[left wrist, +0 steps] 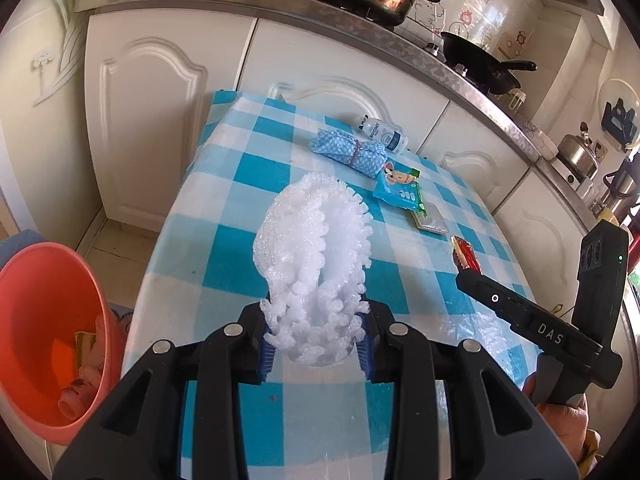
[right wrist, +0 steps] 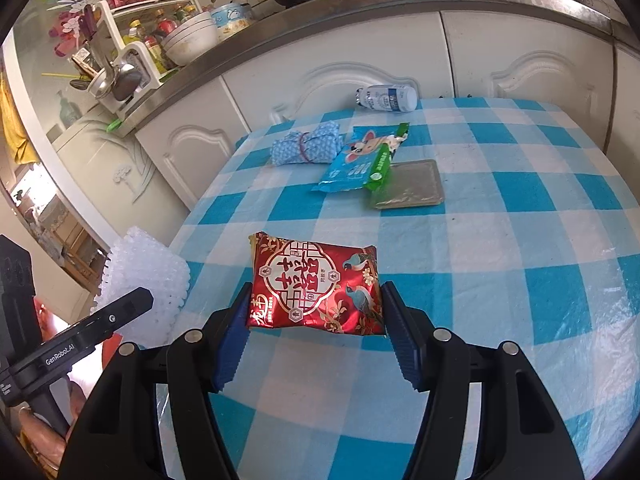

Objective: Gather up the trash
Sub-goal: 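Carry the foam net and red packet over the red bucket with both tools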

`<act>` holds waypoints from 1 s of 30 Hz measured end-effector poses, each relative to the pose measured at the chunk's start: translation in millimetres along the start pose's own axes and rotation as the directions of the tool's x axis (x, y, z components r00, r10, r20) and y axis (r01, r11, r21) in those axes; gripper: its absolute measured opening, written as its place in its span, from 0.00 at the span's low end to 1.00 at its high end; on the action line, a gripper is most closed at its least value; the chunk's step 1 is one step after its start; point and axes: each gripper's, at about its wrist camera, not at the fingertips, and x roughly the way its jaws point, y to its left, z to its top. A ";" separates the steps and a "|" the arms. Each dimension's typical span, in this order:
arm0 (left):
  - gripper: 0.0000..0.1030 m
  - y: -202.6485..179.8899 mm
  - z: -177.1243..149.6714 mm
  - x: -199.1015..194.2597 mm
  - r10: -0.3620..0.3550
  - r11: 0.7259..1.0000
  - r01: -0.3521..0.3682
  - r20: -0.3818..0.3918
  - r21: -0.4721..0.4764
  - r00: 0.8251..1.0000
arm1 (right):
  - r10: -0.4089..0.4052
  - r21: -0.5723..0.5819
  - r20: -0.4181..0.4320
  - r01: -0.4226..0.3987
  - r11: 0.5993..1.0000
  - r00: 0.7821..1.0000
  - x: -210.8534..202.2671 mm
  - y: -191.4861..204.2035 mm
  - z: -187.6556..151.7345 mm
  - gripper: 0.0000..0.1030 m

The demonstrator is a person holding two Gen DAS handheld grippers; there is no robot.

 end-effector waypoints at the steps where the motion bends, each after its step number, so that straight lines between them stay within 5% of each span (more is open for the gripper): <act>1: 0.33 4.7 -2.8 -5.1 0.004 1.000 -0.004 0.002 -0.006 1.000 | 0.006 -0.005 -0.001 -0.006 1.000 1.000 -0.7 4.5 -2.1 0.61; 16: 0.33 92.6 -29.4 -75.9 0.087 0.989 -0.078 0.068 -0.129 0.994 | 0.092 -0.157 -0.081 -0.104 0.982 0.992 8.0 101.9 -23.2 0.61; 30: 0.34 207.1 -49.5 -112.9 0.258 0.917 -0.227 0.054 -0.329 0.965 | 0.200 -0.383 -0.232 -0.278 0.881 0.952 51.9 248.1 -45.3 0.62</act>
